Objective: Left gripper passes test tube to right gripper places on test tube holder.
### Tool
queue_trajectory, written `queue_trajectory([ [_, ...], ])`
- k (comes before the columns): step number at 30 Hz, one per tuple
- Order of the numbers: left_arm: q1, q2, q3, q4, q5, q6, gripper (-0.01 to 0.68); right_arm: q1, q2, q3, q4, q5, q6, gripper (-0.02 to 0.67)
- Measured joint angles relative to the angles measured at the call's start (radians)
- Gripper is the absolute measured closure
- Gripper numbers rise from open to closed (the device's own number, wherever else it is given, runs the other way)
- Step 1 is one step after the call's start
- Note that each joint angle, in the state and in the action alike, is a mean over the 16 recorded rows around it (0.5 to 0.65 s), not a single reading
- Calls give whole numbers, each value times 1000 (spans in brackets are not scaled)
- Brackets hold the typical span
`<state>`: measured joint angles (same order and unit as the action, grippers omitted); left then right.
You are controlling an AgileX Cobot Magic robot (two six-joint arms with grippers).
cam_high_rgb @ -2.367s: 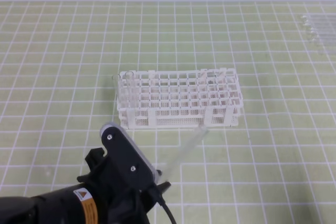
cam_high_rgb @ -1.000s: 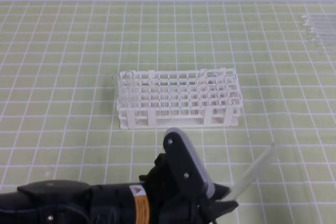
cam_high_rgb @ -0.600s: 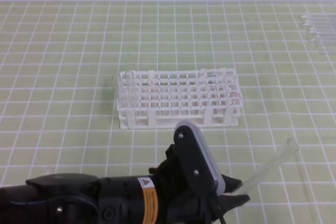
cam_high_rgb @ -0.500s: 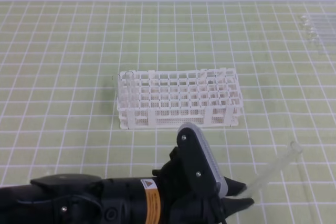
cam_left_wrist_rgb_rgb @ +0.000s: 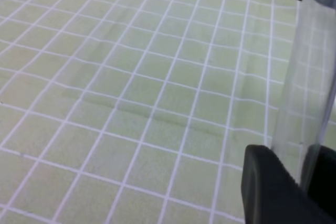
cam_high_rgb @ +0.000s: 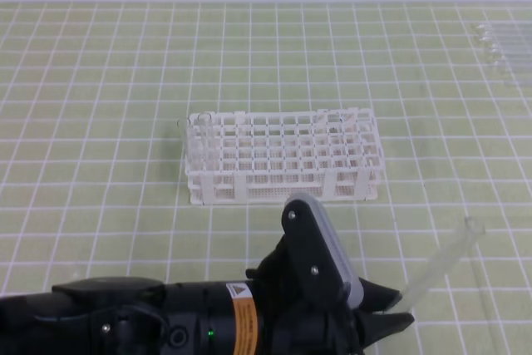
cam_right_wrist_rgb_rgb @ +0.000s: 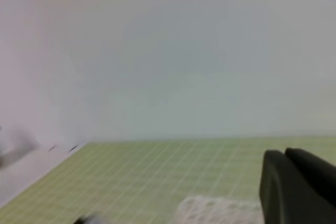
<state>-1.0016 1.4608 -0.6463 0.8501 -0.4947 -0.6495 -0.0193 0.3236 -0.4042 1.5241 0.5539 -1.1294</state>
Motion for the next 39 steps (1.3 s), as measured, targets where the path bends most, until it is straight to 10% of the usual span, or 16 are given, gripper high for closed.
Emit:
queue_trajectory([
  [18,0,24,0,-37,-111,44,553,6,73,-3,15,202,-80,168],
  [39,0,97,-29,-46,-273,49,552,6,76,-3,-114,253,-87,127],
])
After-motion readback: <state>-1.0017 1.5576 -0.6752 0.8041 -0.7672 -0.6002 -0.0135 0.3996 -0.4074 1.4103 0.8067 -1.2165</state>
